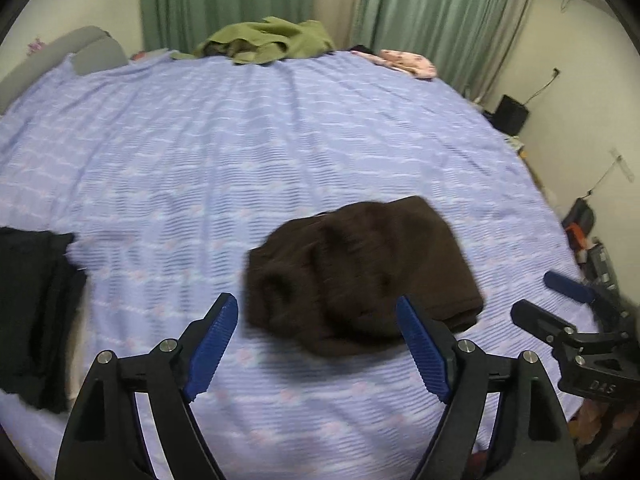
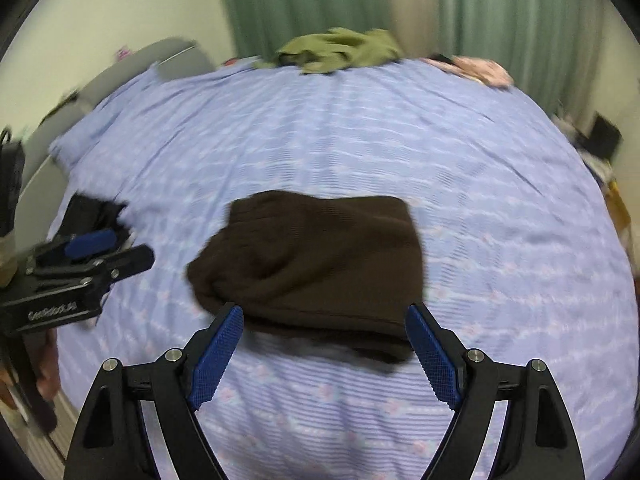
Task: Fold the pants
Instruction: 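Grasp the folded cuff end with the left gripper while the right gripper grasps the waistband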
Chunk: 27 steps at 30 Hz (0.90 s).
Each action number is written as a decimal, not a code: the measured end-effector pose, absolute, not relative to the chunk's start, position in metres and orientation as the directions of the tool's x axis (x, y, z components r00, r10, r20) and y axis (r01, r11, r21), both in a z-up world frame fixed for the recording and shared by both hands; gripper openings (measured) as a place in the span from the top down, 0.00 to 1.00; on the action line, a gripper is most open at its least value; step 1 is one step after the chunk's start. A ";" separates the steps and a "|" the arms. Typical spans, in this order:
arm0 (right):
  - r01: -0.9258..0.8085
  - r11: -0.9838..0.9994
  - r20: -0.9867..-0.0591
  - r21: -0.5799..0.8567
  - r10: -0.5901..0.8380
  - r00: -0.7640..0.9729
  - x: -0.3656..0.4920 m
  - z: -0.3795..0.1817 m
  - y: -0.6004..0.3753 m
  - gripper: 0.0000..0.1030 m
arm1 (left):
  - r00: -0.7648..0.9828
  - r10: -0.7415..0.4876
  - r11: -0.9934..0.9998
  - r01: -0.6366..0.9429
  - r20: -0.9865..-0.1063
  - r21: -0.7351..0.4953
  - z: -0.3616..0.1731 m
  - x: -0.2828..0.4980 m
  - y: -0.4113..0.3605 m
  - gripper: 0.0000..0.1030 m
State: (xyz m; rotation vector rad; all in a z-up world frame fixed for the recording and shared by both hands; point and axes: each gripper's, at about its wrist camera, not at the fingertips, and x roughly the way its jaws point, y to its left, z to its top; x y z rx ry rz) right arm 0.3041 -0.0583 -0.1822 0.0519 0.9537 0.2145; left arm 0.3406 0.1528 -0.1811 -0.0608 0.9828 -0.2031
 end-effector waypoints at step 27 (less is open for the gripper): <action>0.064 0.931 -0.821 0.360 0.284 0.495 0.351 -0.253 -0.120 0.18 | 0.473 -0.269 0.948 -0.023 -0.839 -0.317 -0.208 0.390 0.169 0.68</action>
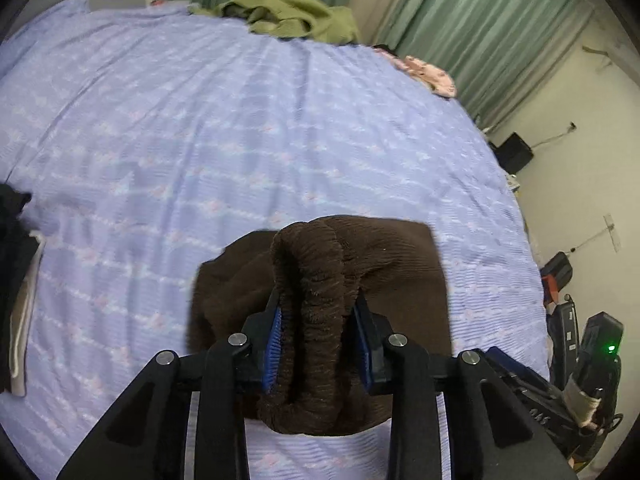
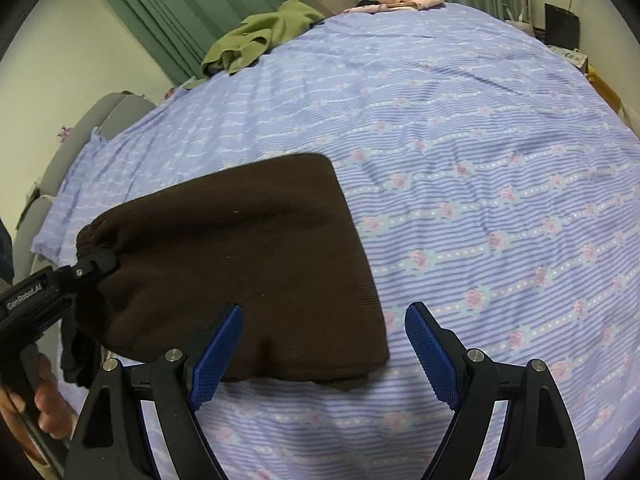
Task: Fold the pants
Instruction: 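Grasp the folded cuff end with the left gripper while the right gripper grasps the waistband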
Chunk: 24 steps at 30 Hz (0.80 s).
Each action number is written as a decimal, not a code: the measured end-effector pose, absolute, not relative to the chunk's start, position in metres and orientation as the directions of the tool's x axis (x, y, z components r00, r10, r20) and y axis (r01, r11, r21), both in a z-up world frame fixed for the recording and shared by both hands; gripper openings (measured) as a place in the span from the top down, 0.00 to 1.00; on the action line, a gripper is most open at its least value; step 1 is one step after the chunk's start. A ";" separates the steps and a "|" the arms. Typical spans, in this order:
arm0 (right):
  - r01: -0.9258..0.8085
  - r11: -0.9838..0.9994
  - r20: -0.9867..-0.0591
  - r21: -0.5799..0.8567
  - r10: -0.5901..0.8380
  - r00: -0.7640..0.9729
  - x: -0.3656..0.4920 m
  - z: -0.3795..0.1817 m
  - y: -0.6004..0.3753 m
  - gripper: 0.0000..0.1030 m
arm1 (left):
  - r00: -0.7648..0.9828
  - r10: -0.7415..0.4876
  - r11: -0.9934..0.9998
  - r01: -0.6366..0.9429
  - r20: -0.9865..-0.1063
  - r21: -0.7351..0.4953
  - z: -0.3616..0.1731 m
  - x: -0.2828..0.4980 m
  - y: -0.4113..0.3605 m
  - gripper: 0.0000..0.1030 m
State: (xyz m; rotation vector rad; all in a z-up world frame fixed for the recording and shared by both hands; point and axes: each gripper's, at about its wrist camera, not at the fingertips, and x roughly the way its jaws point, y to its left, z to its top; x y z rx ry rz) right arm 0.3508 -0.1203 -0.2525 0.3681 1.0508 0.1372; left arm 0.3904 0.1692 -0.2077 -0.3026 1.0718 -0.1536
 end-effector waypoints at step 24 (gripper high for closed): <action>-0.021 0.968 -0.893 0.249 0.238 0.383 0.346 -0.280 -0.084 0.18 | 0.332 -0.370 0.855 -0.242 -0.867 -0.458 -0.328 0.361 0.223 0.26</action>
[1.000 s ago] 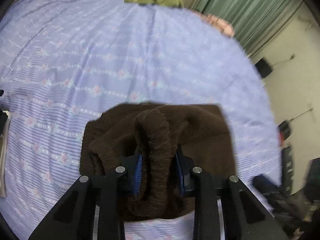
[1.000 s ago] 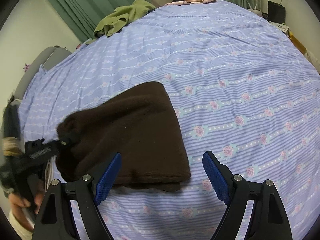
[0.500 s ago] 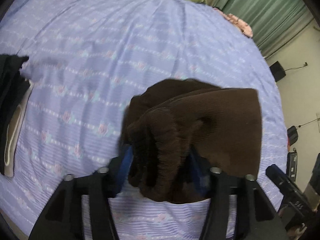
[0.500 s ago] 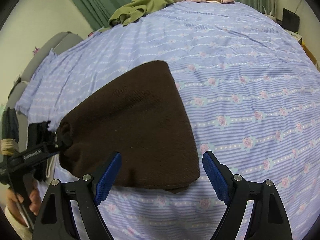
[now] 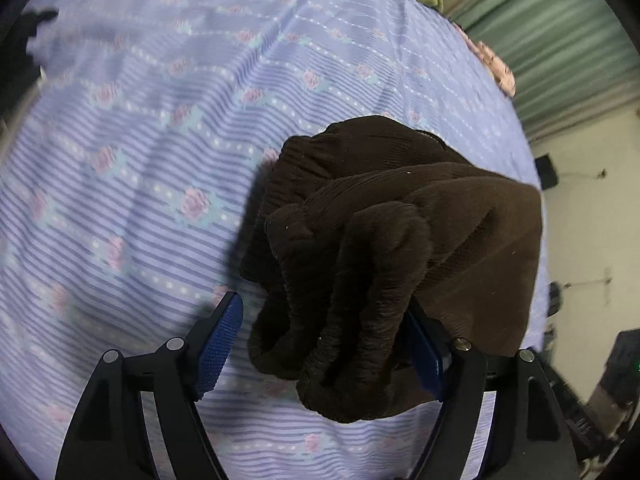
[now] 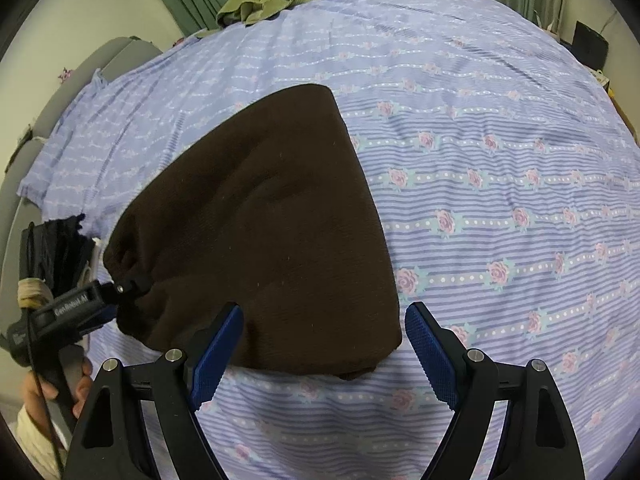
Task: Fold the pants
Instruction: 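Grasp the folded cuff end with the left gripper while the right gripper grasps the waistband, then lift the folded brown pants off the bed with both grippers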
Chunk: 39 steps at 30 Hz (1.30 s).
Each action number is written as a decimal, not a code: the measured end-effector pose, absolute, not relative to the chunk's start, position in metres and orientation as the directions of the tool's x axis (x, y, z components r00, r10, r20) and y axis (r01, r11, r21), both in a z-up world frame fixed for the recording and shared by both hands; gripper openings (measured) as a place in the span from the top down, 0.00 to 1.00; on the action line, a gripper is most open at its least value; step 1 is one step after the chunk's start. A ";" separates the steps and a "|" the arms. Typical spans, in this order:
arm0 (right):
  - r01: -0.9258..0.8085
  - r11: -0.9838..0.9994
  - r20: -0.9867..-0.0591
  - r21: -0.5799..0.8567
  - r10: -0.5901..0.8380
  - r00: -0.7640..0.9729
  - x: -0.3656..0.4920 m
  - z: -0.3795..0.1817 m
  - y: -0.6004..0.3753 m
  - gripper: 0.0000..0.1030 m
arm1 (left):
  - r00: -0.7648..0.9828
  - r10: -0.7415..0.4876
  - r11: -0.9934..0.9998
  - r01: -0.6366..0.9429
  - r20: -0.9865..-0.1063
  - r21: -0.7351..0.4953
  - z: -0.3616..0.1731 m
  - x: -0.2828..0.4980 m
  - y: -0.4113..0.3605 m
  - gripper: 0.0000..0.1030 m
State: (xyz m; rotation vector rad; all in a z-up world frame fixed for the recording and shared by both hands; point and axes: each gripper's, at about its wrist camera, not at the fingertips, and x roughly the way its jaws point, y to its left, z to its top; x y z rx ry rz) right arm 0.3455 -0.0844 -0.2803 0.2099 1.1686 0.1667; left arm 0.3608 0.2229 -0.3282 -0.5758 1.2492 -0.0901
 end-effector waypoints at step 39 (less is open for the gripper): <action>-0.017 0.973 -0.847 0.230 0.209 0.488 0.365 -0.260 -0.082 0.18 | 0.336 -0.287 0.955 0.027 -0.897 -0.295 -0.280 0.428 0.219 0.38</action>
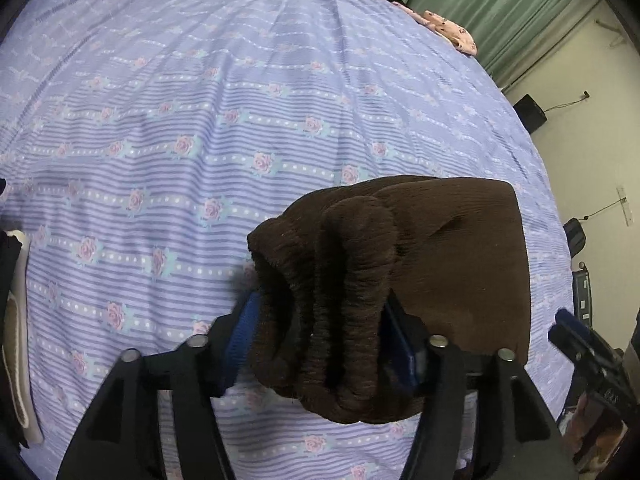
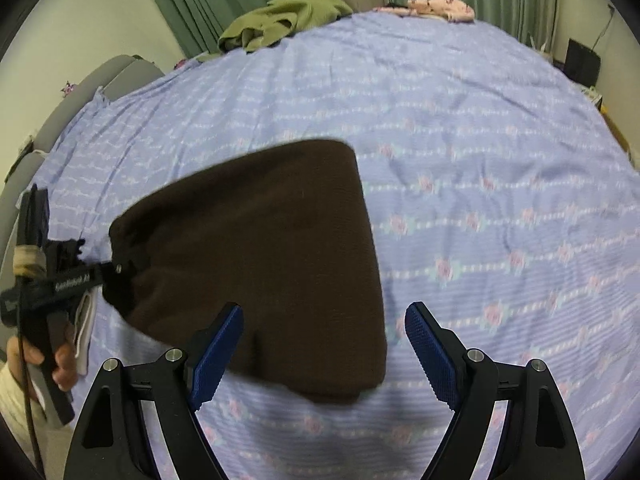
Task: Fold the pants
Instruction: 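Lift the folded brown pants off the bed with both grippers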
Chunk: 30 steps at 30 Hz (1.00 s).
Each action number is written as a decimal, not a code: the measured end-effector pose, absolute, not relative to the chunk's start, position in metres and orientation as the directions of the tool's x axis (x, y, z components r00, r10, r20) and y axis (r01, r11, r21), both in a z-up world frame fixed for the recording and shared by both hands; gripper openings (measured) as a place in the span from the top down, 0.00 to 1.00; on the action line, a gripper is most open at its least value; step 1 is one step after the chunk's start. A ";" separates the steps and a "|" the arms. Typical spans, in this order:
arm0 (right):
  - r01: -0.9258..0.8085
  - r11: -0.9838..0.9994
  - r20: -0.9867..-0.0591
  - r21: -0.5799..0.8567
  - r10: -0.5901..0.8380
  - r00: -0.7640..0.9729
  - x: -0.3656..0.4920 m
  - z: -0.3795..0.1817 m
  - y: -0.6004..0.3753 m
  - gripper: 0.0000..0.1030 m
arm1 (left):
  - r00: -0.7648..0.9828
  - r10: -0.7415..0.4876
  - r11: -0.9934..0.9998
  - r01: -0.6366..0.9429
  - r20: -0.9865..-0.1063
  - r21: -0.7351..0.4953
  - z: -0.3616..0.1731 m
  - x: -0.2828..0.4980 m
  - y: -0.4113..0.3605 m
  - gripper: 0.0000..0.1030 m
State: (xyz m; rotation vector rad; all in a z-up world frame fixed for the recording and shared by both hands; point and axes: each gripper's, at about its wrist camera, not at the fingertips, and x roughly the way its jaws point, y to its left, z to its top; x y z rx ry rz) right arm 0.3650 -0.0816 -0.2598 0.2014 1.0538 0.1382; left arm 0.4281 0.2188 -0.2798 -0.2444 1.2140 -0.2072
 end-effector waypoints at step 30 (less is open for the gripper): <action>-0.071 0.965 -0.863 0.253 0.258 0.434 0.429 -0.342 -0.087 0.15 | 0.265 -0.525 0.827 -0.068 -0.809 -0.558 -0.361 0.437 0.231 0.00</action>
